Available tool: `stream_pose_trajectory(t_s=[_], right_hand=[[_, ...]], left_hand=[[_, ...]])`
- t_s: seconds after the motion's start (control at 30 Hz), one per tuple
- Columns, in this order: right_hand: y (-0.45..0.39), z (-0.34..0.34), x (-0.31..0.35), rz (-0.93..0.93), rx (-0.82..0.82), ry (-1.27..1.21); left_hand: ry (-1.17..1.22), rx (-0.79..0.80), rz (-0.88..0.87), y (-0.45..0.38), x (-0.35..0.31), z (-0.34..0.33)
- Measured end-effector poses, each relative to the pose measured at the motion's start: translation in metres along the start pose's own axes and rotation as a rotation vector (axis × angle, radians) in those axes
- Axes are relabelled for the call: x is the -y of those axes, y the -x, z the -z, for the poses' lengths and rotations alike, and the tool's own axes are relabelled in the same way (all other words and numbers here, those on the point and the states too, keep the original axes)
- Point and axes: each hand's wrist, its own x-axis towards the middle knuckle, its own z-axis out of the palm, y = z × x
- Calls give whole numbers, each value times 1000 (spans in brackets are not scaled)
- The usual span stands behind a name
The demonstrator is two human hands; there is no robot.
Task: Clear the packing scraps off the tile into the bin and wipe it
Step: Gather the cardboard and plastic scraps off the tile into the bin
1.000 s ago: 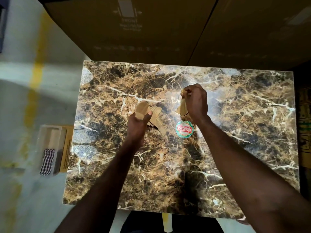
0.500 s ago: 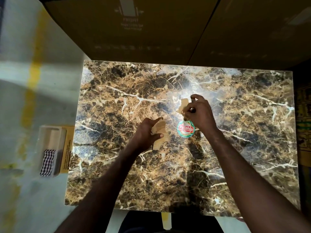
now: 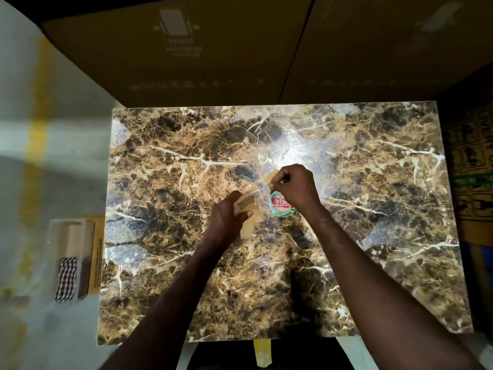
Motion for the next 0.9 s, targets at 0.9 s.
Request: stream_pose_trajectory(t_s=[0.9], right_hand=[[221, -4, -52, -182, -433, -420]], left_hand=[[481, 132, -3, 108, -40, -93]])
